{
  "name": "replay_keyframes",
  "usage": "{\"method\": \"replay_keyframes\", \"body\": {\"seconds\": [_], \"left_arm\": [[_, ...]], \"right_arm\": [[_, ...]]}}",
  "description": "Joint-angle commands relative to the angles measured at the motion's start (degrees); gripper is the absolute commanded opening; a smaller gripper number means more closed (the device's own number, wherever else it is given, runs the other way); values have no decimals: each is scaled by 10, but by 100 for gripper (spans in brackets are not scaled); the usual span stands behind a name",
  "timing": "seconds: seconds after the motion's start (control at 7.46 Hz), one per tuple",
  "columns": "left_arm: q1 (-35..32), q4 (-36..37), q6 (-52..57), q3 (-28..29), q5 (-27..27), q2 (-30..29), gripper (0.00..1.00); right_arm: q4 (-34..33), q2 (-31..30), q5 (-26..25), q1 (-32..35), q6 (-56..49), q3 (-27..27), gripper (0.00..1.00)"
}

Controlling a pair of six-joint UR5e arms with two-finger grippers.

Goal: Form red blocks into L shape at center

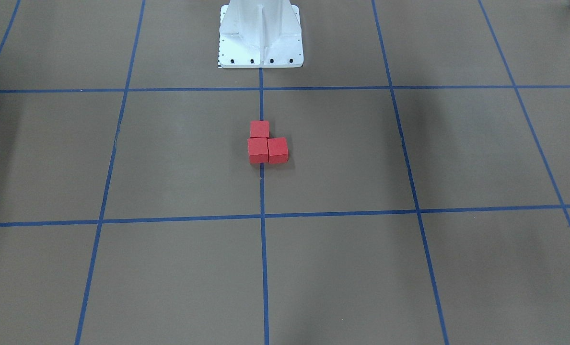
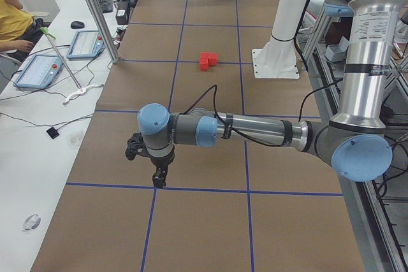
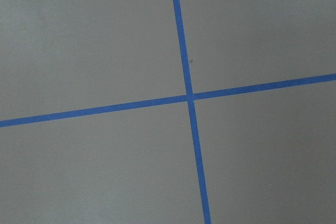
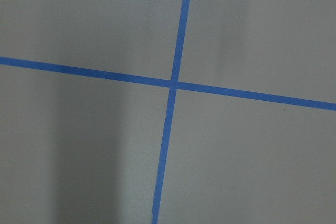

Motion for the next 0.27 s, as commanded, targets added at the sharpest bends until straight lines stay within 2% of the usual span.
{"method": "replay_keyframes", "body": {"seconds": [0.0,0.13], "left_arm": [[0,0,0,0,0,0,100],[0,0,0,1,0,0,100]], "right_arm": [[-1,0,1,0,3,0,99],[-1,-1,1,0,3,-1,99]]}}
